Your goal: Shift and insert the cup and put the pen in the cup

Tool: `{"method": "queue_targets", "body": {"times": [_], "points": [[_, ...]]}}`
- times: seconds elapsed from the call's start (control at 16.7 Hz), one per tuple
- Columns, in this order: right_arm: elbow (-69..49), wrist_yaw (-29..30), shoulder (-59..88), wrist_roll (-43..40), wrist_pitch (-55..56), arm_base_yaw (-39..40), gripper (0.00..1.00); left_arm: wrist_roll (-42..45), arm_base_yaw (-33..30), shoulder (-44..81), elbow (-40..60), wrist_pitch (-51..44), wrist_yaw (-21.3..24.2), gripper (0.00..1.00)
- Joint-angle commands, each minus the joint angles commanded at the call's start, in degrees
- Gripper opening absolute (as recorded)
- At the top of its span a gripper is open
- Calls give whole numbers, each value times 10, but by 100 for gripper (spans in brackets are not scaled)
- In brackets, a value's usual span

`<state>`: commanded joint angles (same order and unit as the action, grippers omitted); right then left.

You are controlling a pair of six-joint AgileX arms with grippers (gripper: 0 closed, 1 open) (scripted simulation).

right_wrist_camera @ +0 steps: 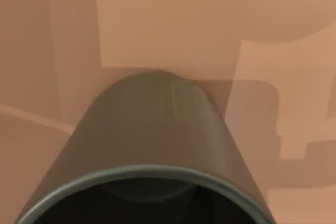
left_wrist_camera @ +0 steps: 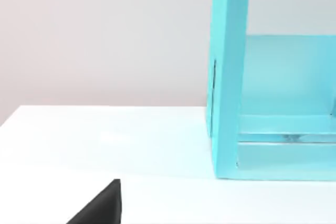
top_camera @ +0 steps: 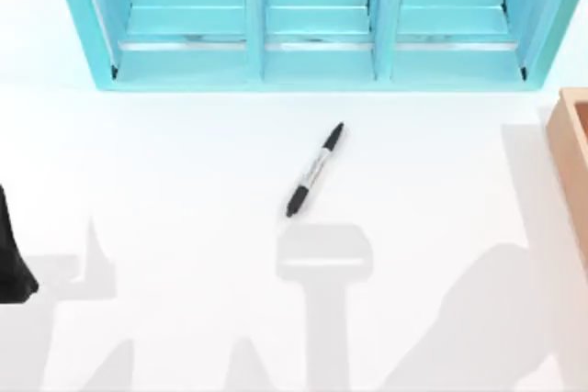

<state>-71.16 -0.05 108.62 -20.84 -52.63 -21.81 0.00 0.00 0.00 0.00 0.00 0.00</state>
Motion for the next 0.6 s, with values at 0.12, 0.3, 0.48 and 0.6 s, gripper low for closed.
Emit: {"method": "queue_targets", "body": {"times": [0.12, 0.3, 0.48, 0.6], "points": [[0, 0, 0, 0, 0, 0, 17, 0, 0, 0, 0, 0, 0, 100], [0, 0, 0, 0, 0, 0, 0, 0, 0, 0, 0, 0, 0, 100], [0, 0, 0, 0, 0, 0, 0, 0, 0, 0, 0, 0, 0, 100], [0, 0, 0, 0, 0, 0, 0, 0, 0, 0, 0, 0, 0, 100]]}}
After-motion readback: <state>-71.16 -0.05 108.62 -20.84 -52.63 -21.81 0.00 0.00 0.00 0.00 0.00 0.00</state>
